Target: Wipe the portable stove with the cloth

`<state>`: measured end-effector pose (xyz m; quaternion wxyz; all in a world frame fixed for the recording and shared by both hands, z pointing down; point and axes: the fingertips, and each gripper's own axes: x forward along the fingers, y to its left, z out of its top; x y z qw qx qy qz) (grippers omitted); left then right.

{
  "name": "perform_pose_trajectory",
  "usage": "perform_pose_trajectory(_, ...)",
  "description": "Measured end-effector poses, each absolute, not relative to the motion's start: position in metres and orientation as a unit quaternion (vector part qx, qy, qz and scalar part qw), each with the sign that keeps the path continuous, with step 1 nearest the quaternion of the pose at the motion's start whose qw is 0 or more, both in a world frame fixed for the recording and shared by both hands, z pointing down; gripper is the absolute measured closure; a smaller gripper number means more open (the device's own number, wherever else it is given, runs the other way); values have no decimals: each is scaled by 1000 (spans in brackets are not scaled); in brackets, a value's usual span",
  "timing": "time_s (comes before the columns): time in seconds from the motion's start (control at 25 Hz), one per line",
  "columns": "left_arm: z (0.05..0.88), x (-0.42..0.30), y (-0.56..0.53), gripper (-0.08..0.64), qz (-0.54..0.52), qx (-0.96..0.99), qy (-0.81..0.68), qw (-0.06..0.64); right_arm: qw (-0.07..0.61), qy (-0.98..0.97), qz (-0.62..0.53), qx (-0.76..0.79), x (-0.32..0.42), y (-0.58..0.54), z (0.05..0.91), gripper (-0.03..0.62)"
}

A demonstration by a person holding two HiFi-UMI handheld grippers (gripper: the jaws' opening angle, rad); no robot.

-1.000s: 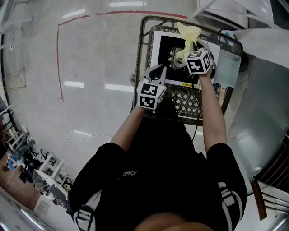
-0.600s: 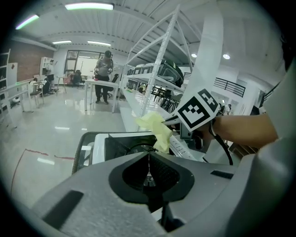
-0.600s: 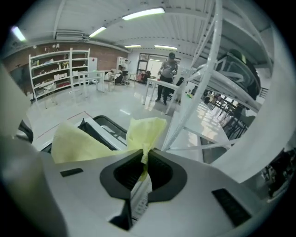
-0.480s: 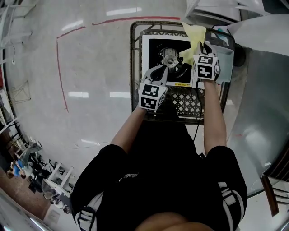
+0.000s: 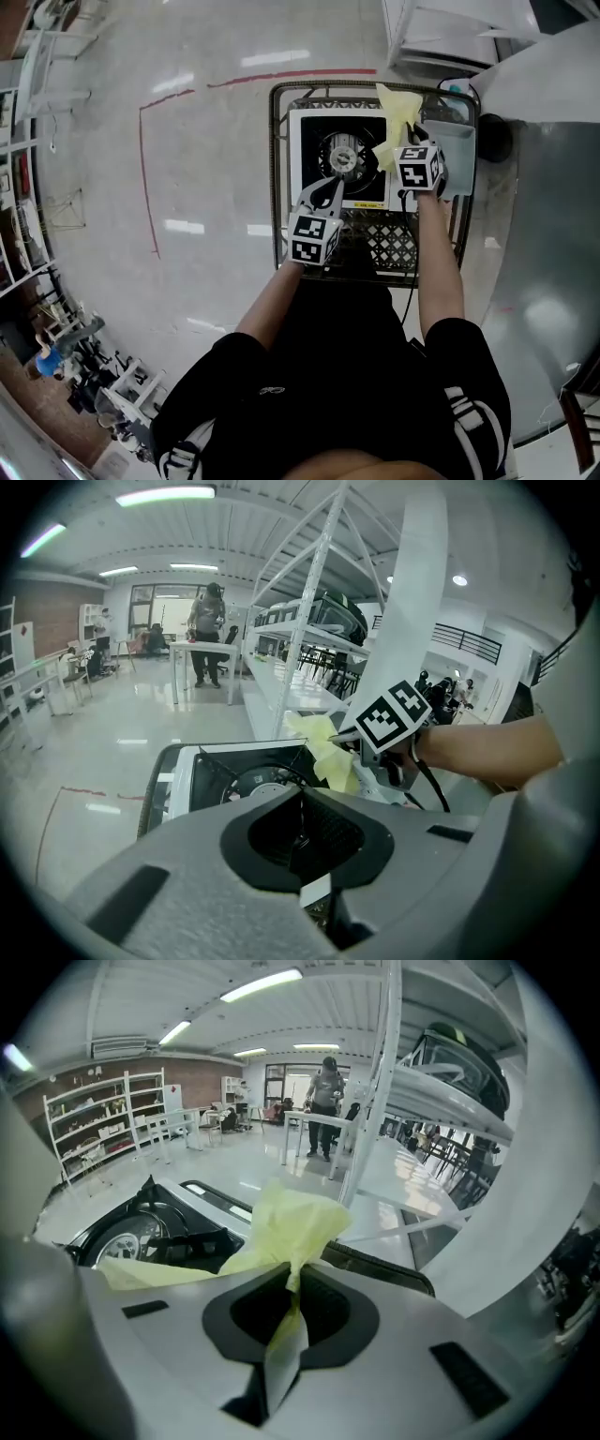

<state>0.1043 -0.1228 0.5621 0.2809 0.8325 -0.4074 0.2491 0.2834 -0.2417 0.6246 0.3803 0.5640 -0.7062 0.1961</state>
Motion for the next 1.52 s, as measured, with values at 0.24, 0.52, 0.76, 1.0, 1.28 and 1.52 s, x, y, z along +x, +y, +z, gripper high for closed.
perform_pose_trajectory(0.24, 557, 120, -111, 538, 264, 840, -390, 270, 377, -676, 225, 592, 324, -236, 627, 571)
perform_pose_trajectory(0.52, 535, 132, -113, 538, 227, 852, -393, 261, 307, -704, 162, 619, 317, -208, 559, 571)
perform_pose_trajectory(0.76, 498, 100, -99, 538, 193, 851, -439, 216, 206, -732, 163, 628, 261, -131, 507, 571)
perform_pose_trajectory(1.0, 474, 100, -80, 538, 144, 854, -457, 200, 180, -753, 126, 620, 228, -89, 474, 571)
perform_pose_trajectory(1.28, 426, 82, -9, 538, 93, 856, -475, 184, 156, -771, 82, 612, 202, -10, 416, 571)
perform_pose_trajectory(1.52, 391, 78, 75, 538, 54, 857, -491, 148, 127, -773, 54, 619, 207, 82, 374, 571)
